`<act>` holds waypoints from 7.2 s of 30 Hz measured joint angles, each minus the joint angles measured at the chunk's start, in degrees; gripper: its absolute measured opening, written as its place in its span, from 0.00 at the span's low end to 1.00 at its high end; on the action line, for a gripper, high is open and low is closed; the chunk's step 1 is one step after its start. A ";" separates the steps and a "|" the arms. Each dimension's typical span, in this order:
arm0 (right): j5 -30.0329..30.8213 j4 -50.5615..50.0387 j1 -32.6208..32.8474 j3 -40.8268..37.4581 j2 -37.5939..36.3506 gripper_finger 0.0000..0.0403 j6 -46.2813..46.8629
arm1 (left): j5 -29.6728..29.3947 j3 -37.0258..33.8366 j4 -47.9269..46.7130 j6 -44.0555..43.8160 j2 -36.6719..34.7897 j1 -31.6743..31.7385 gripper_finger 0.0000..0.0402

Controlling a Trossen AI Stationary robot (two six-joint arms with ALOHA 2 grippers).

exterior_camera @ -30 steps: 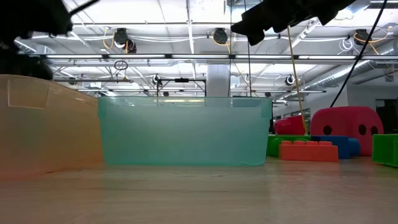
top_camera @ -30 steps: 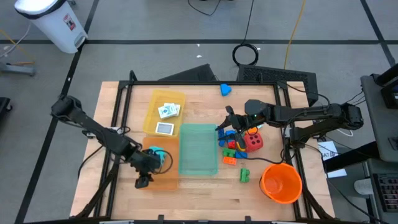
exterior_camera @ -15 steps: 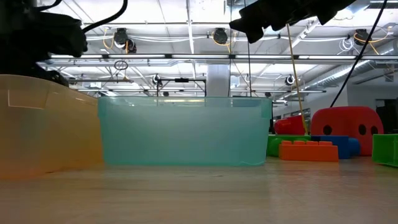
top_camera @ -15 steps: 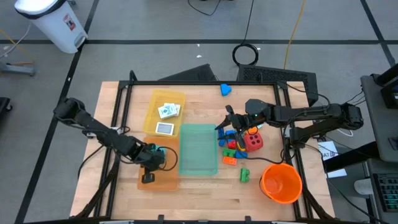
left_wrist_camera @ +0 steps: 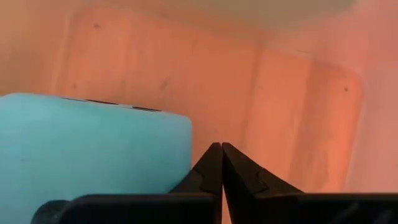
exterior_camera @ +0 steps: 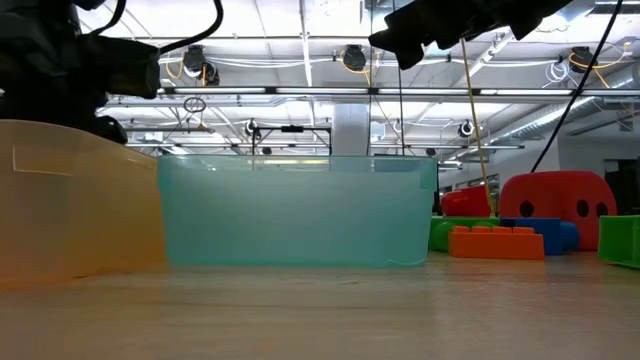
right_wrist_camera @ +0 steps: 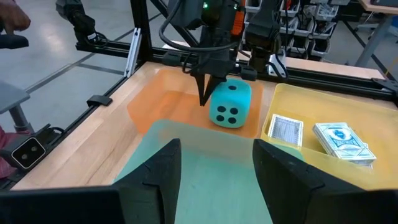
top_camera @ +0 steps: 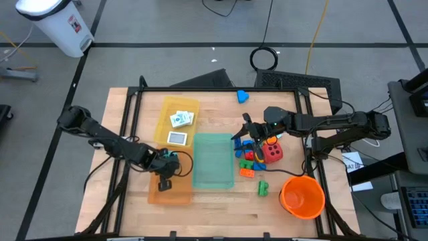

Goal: Pick & Place Toys
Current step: Put the blue dice into the orange bin, then put the red dice into the orange bin

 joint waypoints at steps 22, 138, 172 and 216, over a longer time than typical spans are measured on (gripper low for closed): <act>7.90 -9.67 12.11 0.42 -8.26 0.70 -3.09 | -17.06 0.52 4.95 12.14 -22.52 0.74 0.08; 25.44 -29.21 12.98 19.54 -3.63 0.08 -19.75 | -12.73 0.50 61.93 57.90 0.85 18.16 0.68; 15.13 -10.67 12.72 13.62 -6.47 0.06 -25.00 | -7.81 0.50 78.47 55.08 0.79 14.48 0.75; 11.93 8.64 10.99 5.45 -2.31 0.03 -27.03 | -1.43 0.52 75.23 57.44 0.70 14.50 0.83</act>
